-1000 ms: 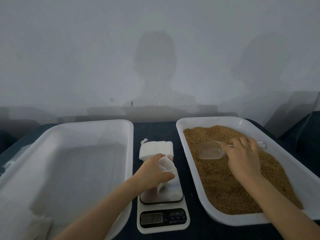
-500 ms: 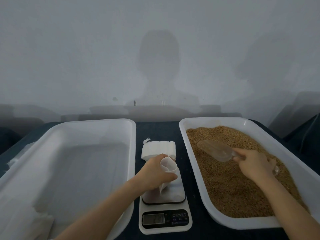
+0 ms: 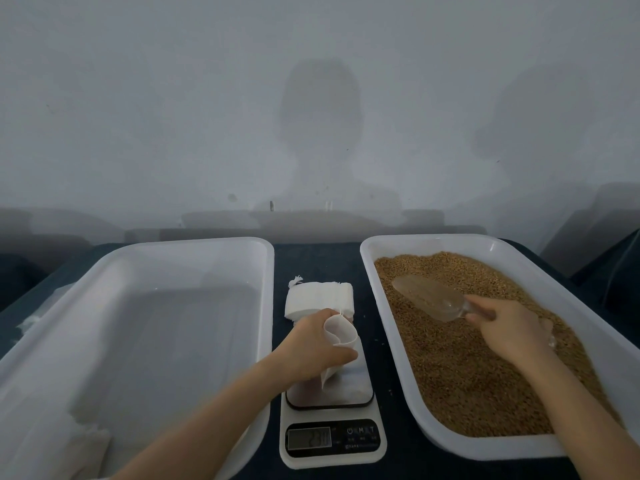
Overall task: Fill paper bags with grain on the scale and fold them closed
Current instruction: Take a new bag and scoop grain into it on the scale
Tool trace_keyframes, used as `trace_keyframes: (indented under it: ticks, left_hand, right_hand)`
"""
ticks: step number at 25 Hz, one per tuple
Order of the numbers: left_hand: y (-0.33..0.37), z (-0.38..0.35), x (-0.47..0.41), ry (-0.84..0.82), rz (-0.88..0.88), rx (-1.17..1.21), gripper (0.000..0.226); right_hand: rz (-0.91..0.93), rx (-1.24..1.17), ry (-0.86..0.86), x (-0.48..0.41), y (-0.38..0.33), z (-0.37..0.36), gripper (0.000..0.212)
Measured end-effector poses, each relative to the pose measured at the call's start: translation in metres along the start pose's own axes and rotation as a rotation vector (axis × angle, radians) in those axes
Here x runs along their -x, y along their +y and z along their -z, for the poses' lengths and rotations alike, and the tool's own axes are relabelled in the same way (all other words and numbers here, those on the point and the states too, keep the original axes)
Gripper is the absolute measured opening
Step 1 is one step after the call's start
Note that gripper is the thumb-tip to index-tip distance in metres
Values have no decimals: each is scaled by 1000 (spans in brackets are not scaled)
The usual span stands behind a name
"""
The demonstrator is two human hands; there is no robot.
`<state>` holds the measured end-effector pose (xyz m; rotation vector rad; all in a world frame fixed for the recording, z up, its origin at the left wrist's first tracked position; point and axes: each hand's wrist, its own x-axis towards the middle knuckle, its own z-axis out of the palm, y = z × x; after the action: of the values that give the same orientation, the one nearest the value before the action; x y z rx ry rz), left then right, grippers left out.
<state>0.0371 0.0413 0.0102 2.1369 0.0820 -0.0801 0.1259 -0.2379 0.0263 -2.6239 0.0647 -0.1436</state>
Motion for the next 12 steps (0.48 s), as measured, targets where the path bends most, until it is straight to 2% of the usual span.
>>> trace_keyframes:
  ticks: [4, 8, 12]
  left_hand:
    - [0, 0, 0, -9, 3, -14, 52]
    - [1, 0, 0, -21, 7, -17, 56]
    - [1, -1, 1, -46, 12, -19, 58]
  right_hand:
    - [14, 50, 10, 4, -5, 2, 33]
    - [41, -23, -8, 7, -9, 7, 35]
    - [178, -79, -87, 17, -22, 24, 38]
